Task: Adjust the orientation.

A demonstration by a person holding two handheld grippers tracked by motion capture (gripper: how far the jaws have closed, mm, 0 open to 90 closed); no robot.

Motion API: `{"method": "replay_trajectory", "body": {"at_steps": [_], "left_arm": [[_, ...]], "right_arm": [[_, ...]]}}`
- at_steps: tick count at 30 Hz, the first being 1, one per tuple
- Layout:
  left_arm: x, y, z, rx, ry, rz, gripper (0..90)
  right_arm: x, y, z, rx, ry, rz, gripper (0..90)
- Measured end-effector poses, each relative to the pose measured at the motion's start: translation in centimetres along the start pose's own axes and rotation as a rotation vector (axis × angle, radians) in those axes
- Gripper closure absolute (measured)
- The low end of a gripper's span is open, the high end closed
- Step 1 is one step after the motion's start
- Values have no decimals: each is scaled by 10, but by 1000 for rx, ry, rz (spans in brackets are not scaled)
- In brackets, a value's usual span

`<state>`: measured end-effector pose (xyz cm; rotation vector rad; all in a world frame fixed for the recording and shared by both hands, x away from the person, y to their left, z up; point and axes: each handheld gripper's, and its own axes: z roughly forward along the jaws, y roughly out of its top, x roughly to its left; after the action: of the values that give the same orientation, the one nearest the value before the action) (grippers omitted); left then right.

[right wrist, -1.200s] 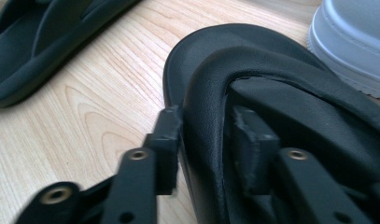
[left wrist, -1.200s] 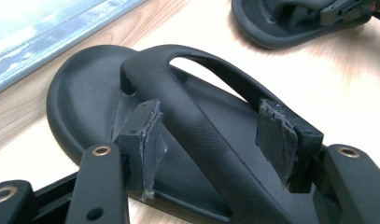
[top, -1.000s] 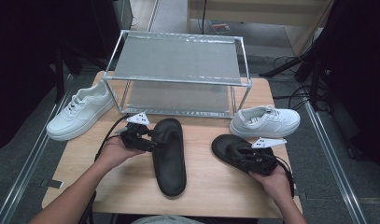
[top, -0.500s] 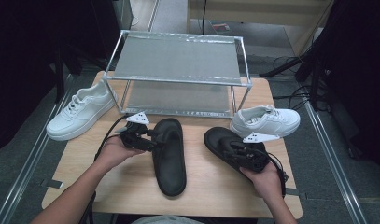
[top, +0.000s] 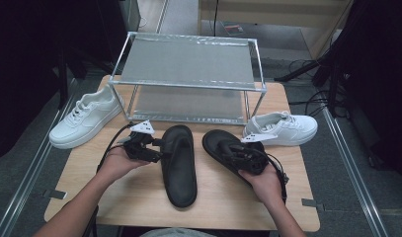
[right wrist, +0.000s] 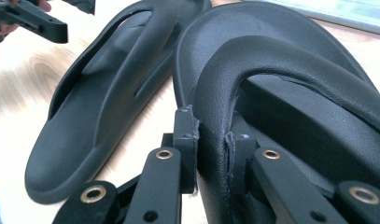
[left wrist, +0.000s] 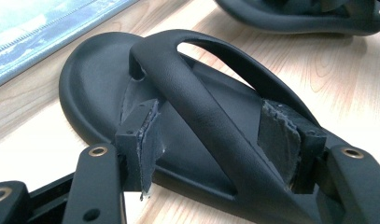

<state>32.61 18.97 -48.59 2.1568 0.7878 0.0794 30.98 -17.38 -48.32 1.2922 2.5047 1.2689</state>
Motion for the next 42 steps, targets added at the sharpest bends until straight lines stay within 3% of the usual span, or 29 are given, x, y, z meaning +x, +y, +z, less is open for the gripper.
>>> {"method": "replay_trajectory", "body": {"at_steps": [5,16,21,24,31,33,34,35,36,37,38,42], "left_arm": [[-1,-8,-7,-3,25,13,385],[-3,-29,-23,-8,48,-24,388],[-4,-33,-24,-22,33,-43,400],[-6,-35,-23,-26,32,-16,424],[-2,-37,-19,-23,25,-48,489],[-2,-36,-16,-8,29,-48,536],[-2,-35,-16,10,27,-69,622],[-2,-35,-16,10,27,-69,687],[-1,-34,-17,10,20,-73,733],[-1,-33,-19,4,25,-72,733],[0,-32,-20,-7,26,-76,812],[4,-31,-19,-6,10,-92,857]], "right_arm": [[2,8,13,12,-4,-18,791],[-5,22,47,75,-22,-9,780],[-6,26,55,85,-32,-14,780],[-5,28,61,94,-44,-28,780],[-6,31,65,78,-41,-25,739],[-7,32,64,67,-29,-24,702],[-6,33,61,59,-9,-28,662],[-6,33,61,59,-9,-28,662],[-4,33,56,68,-20,-63,661],[-4,33,56,68,-20,-63,661],[-4,32,49,63,-8,-67,650],[-6,30,39,53,-4,-80,654]]}}
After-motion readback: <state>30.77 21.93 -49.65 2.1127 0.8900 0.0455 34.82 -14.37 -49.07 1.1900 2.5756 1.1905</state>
